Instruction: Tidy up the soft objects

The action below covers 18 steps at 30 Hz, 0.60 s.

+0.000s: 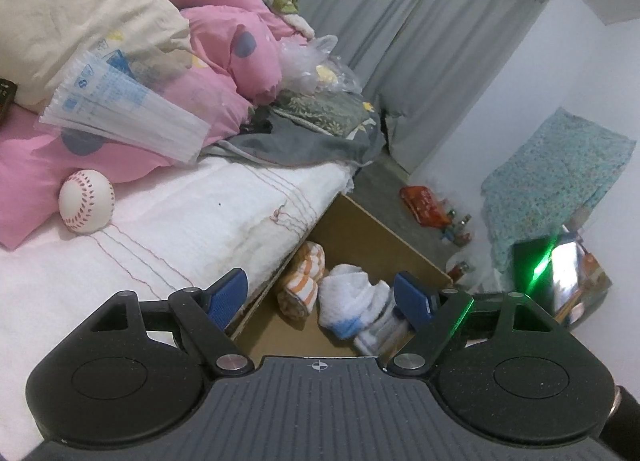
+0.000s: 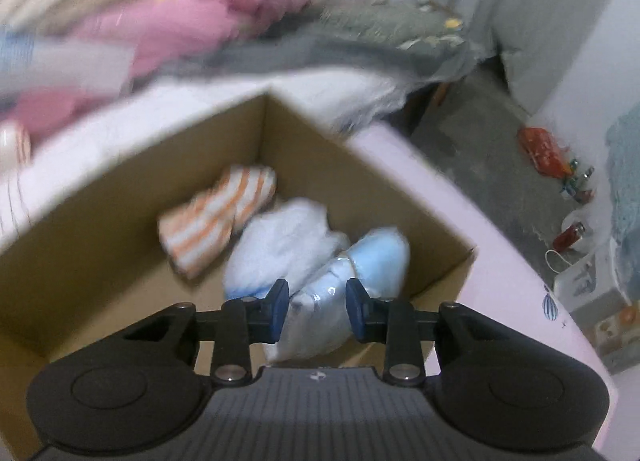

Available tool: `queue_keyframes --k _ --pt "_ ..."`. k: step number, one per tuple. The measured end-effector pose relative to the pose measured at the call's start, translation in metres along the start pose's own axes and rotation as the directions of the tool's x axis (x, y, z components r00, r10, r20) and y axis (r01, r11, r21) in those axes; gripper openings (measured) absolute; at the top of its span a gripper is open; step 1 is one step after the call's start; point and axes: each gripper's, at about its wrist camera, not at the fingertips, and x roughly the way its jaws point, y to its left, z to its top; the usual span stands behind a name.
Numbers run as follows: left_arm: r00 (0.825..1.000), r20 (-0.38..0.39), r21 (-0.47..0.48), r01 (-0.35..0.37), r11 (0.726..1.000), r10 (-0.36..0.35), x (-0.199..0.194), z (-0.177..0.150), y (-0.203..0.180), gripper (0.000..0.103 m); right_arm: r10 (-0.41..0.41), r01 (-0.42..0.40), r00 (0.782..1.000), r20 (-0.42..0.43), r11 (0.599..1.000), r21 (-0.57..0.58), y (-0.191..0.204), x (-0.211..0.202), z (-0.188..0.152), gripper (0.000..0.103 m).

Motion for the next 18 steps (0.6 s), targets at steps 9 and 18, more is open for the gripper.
queue_keyframes --k 9,18 --pt "1.000 0.007 0.005 0.006 1.000 -0.006 -0.004 -0.002 -0.001 0.081 -0.033 0.028 0.994 -0.103 0.999 -0.047 0.009 0.003 -0.011 0.039" --pt "0.999 0.036 0.009 -0.001 1.000 0.000 -0.010 0.001 -0.001 0.081 0.114 -0.116 0.993 0.025 0.989 0.091 -0.009 -0.029 0.017 0.039"
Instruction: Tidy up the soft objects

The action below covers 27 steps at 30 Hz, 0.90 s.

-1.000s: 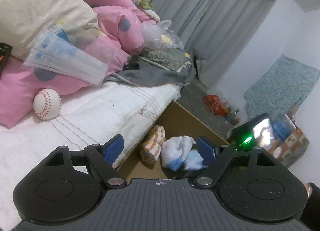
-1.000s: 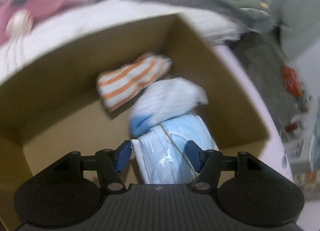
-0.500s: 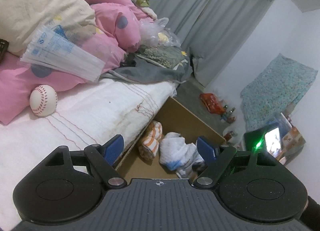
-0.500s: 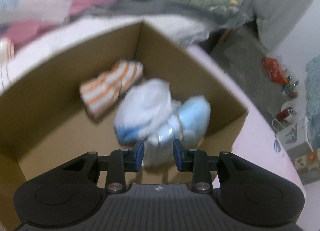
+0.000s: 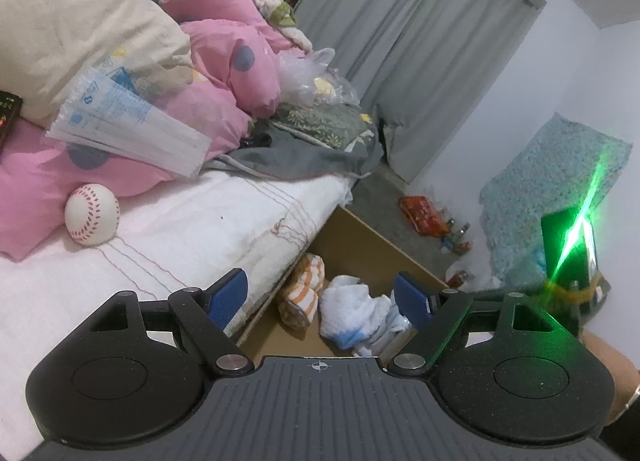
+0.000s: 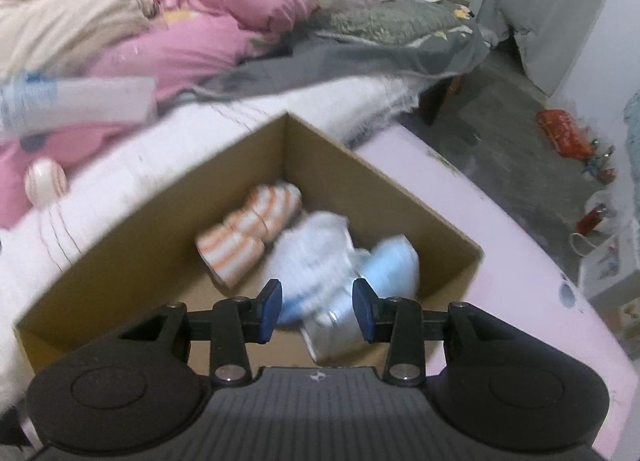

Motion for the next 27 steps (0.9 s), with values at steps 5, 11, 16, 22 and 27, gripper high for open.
queue_keyframes --k 5,11,16,22,27 --pt "1.000 -0.003 -0.004 -0.002 1.000 0.002 0.002 0.001 0.002 0.081 0.077 -0.076 0.996 -0.038 0.997 0.025 0.009 0.024 0.015 0.038" --pt "1.000 -0.010 -0.002 -0.003 1.000 0.003 0.005 0.002 0.004 0.081 0.085 -0.075 0.981 -0.173 0.995 0.064 0.008 0.068 0.018 0.038" --pt "1.000 -0.007 -0.001 0.000 1.000 0.000 0.004 0.002 0.006 0.081 0.032 0.014 0.959 -0.282 0.987 0.159 -0.021 0.088 0.007 0.038" --pt "1.000 -0.002 -0.018 -0.007 1.000 0.007 0.005 0.006 0.011 0.081 0.178 -0.138 0.968 -0.177 0.966 0.217 -0.018 0.065 0.021 0.039" --pt "1.000 0.003 -0.016 -0.014 1.000 0.014 0.004 0.007 0.012 0.081 0.234 -0.203 0.961 -0.147 0.959 0.199 0.001 0.080 0.043 0.037"
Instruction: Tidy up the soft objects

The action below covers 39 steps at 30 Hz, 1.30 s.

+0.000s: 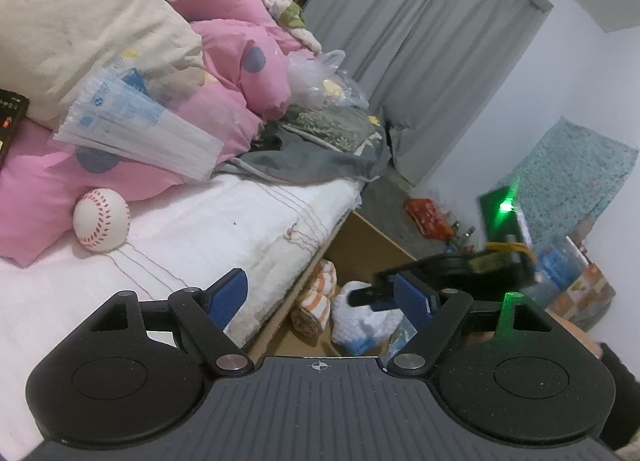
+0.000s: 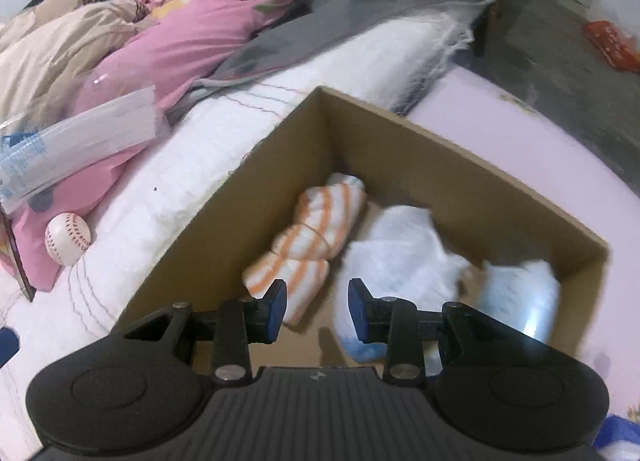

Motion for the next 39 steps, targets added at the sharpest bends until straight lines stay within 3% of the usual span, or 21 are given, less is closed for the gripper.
queue_keyframes --k 3,9,18,28,36,38,39 --pt "1.000 0.000 -0.002 -0.004 1.000 0.004 0.001 0.001 0.001 0.081 -0.008 0.009 0.999 -0.037 1.000 0.008 0.001 0.024 0.006 0.031" --pt "1.000 -0.006 -0.004 -0.004 1.000 0.004 0.003 0.002 0.003 0.081 0.017 -0.013 0.998 -0.056 0.997 0.072 -0.014 0.051 0.010 0.030" --pt "1.000 -0.011 -0.010 0.004 1.000 -0.004 0.002 0.001 0.003 0.081 -0.023 0.043 0.995 -0.095 0.975 0.220 -0.054 0.048 -0.003 0.030" --pt "1.000 -0.010 -0.010 0.005 1.000 -0.005 0.001 0.000 0.000 0.081 -0.104 0.129 0.988 -0.117 0.966 0.224 -0.055 0.041 -0.005 0.030" --pt "1.000 -0.021 0.006 0.004 1.000 -0.004 0.003 -0.002 -0.005 0.081 -0.002 0.007 1.000 -0.027 0.985 0.175 -0.036 0.002 -0.013 0.035" --pt "1.000 -0.025 0.019 0.014 1.000 -0.013 0.001 -0.004 -0.010 0.082 0.017 -0.018 1.000 0.012 0.989 0.149 -0.026 -0.016 -0.016 0.040" --pt "1.000 -0.024 0.027 0.020 0.999 -0.019 -0.001 -0.005 -0.012 0.085 0.030 -0.034 0.999 0.033 0.991 0.128 -0.021 -0.028 -0.021 0.048"
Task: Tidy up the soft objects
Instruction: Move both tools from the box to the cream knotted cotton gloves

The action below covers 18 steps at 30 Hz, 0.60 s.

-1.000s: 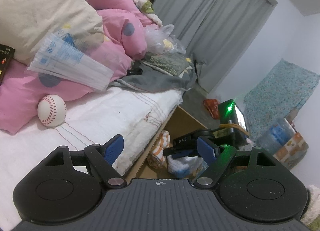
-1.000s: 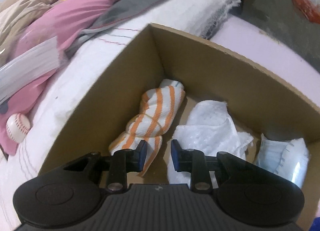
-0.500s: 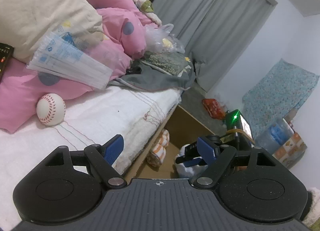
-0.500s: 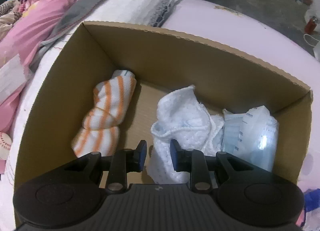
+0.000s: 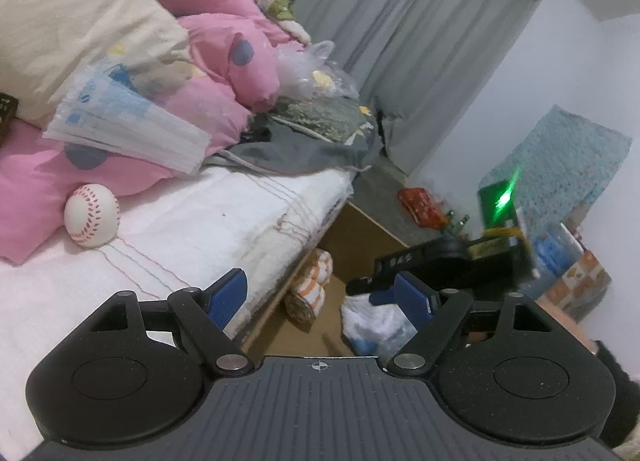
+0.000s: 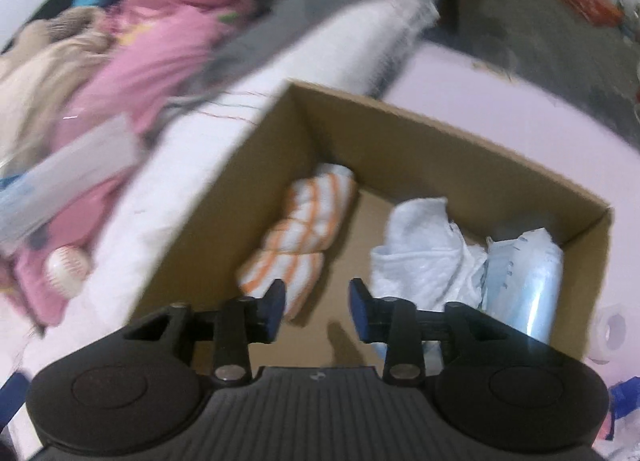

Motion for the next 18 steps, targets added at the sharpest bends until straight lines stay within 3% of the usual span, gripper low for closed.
queue_keyframes --k 4,9,18 --pt "0.999 0.011 0.052 0.036 0.998 -0.037 -0.012 -0.006 -0.015 0.095 0.062 -0.057 0.995 0.076 0.997 -0.057 0.017 -0.046 -0.020 0.056" --pt "0.994 0.038 0.159 0.097 0.982 -0.104 -0.035 -0.020 -0.042 0.102 0.133 -0.120 0.976 0.174 0.989 -0.085 0.019 -0.121 -0.064 0.056" --pt "0.961 -0.038 0.301 0.273 0.914 -0.275 -0.064 -0.062 -0.080 0.103 0.171 -0.164 0.912 0.372 0.985 -0.052 -0.014 -0.228 -0.166 0.056"
